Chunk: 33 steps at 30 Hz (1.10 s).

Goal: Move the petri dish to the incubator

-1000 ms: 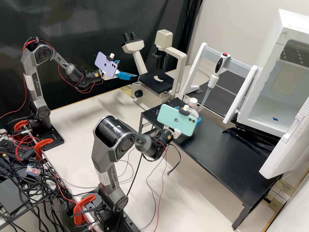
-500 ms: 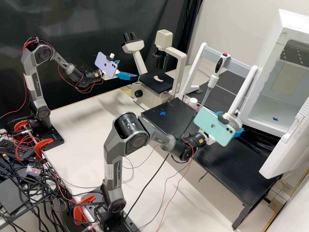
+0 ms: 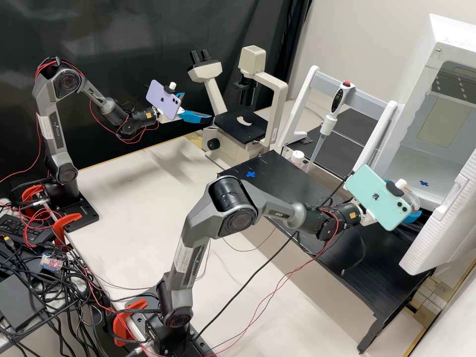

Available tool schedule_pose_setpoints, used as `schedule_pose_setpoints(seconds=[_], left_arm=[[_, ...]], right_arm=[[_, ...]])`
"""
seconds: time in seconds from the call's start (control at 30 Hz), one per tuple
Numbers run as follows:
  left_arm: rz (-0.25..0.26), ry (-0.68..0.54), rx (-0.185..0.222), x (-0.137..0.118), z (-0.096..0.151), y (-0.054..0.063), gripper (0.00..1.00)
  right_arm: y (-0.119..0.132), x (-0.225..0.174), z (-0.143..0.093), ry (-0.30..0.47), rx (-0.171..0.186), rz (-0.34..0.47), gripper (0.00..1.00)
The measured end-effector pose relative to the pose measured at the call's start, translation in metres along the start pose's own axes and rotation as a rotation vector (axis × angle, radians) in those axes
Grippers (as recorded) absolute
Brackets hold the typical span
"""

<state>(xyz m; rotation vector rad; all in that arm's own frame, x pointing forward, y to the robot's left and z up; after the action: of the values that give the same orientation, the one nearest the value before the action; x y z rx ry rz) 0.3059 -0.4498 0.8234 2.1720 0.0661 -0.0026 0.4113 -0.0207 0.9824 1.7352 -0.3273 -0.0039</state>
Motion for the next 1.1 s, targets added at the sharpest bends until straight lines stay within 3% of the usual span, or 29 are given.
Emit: schedule_pose_setpoints(seconds=[0.2,0.63,1.1], left_arm=[[0.000,0.000,0.000,0.000,0.000,0.000,1.00],[0.000,0.000,0.000,0.000,0.000,0.000,1.00],[0.000,0.000,0.000,0.000,0.000,0.000,1.00]], right_arm=[[0.000,0.025,-0.012,-0.027,0.003,0.016,0.00],[-0.026,0.081,-0.041,-0.071,-0.079,-0.022,0.00],[-0.034,0.116,-0.045,-0.074,-0.098,0.003,0.00]])
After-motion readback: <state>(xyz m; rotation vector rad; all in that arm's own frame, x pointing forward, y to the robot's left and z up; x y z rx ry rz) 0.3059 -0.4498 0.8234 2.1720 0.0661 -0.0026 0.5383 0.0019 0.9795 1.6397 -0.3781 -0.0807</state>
